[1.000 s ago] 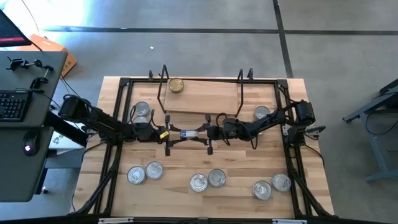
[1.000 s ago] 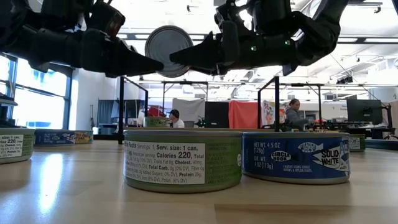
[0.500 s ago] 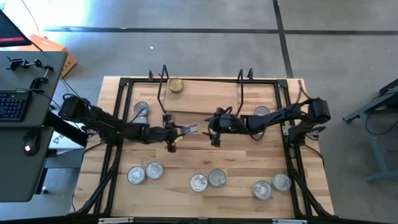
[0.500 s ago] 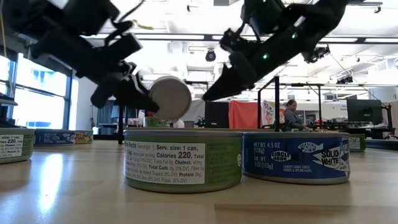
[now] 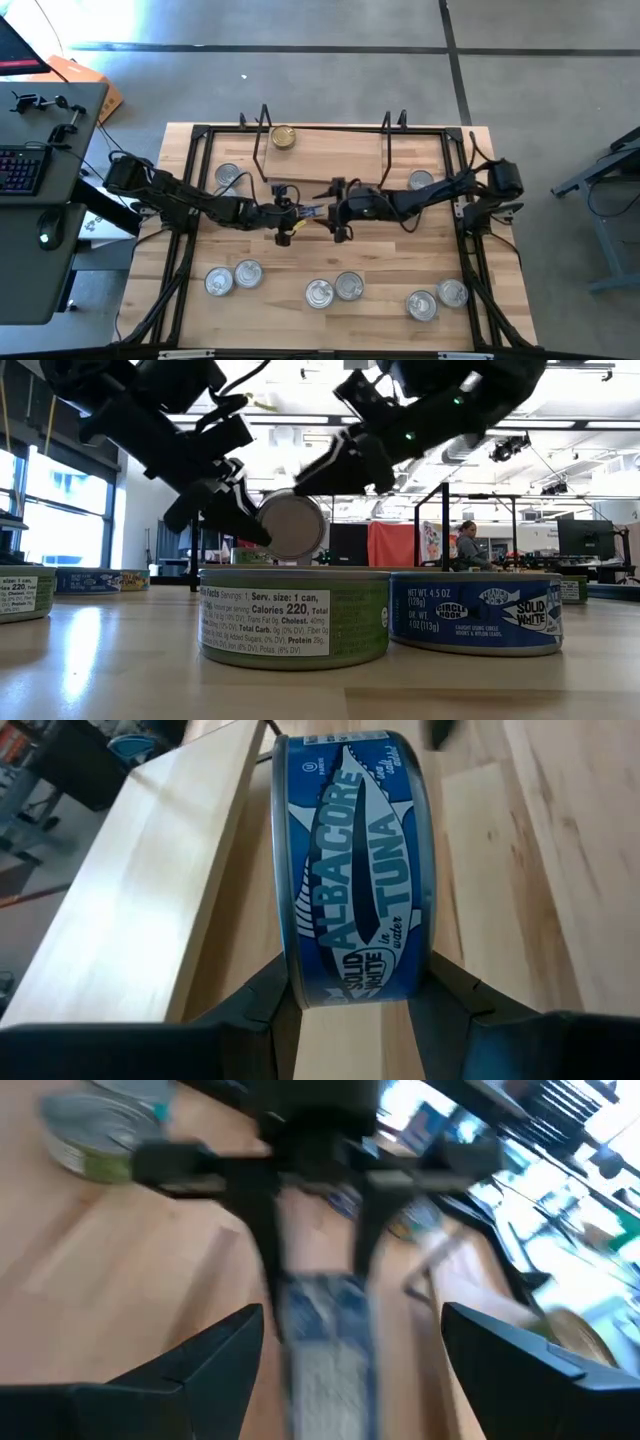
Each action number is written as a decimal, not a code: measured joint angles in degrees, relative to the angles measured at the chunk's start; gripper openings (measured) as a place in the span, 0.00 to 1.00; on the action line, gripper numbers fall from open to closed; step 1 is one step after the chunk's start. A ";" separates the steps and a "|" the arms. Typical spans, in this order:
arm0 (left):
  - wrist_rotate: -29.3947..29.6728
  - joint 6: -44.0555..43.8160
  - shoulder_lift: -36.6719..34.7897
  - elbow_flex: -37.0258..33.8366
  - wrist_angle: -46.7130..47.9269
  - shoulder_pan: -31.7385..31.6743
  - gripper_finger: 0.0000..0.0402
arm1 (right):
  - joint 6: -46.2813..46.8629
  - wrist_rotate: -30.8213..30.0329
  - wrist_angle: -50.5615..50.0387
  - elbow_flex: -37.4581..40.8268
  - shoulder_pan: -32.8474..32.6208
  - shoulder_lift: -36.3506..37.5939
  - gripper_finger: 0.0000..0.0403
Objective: Stack canned seafood by type on shelf
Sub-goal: Put the blue tuna can on the shelf
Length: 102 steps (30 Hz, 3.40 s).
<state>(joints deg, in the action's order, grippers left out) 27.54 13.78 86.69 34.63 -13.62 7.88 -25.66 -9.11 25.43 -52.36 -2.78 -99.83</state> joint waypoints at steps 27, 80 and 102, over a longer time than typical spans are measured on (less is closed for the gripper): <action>12.71 -19.69 -13.38 0.02 26.24 3.77 0.60 | -0.76 -4.57 -22.60 -13.90 8.10 -3.77 0.31; 19.37 -19.61 -15.77 -0.02 25.61 4.90 0.60 | 12.16 8.67 -40.67 -27.48 27.14 -12.27 0.01; 19.35 -19.65 -15.77 -0.04 25.32 4.90 0.60 | 13.77 8.20 -35.52 -28.68 31.12 -16.70 0.00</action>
<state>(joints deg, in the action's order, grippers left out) 46.89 -5.87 70.91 34.59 11.70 12.78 -11.88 -0.91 -10.09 -81.03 28.34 -116.53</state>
